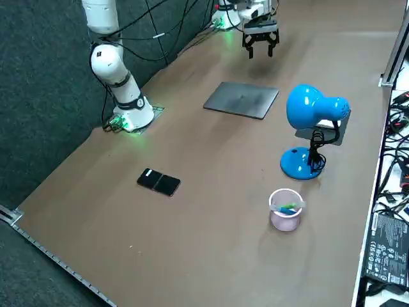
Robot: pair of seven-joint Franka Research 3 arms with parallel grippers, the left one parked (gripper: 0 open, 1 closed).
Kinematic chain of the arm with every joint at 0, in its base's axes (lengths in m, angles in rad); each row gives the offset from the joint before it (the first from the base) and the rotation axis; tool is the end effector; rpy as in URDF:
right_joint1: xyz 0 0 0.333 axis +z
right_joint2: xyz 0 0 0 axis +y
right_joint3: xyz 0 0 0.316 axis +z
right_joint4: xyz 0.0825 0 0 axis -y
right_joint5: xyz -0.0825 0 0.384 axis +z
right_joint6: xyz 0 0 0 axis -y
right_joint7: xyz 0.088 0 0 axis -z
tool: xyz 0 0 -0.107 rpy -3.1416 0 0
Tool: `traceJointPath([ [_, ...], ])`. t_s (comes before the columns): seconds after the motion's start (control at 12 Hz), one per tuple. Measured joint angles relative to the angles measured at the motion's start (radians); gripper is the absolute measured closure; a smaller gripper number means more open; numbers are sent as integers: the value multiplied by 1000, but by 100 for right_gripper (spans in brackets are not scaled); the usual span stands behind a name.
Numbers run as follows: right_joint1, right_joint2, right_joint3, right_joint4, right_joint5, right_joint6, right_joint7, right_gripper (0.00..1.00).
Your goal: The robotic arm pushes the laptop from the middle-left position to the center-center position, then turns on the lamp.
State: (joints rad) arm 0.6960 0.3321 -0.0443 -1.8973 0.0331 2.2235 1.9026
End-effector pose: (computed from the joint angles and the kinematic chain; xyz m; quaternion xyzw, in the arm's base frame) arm 0.4935 0.3796 0.3277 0.8054 -0.5926 -0.0064 0.0009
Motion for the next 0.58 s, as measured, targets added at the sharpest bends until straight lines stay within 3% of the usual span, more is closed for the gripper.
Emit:
traceJointPath([
  [0.58,55,143,-3,-3,0,133,352,0],
])
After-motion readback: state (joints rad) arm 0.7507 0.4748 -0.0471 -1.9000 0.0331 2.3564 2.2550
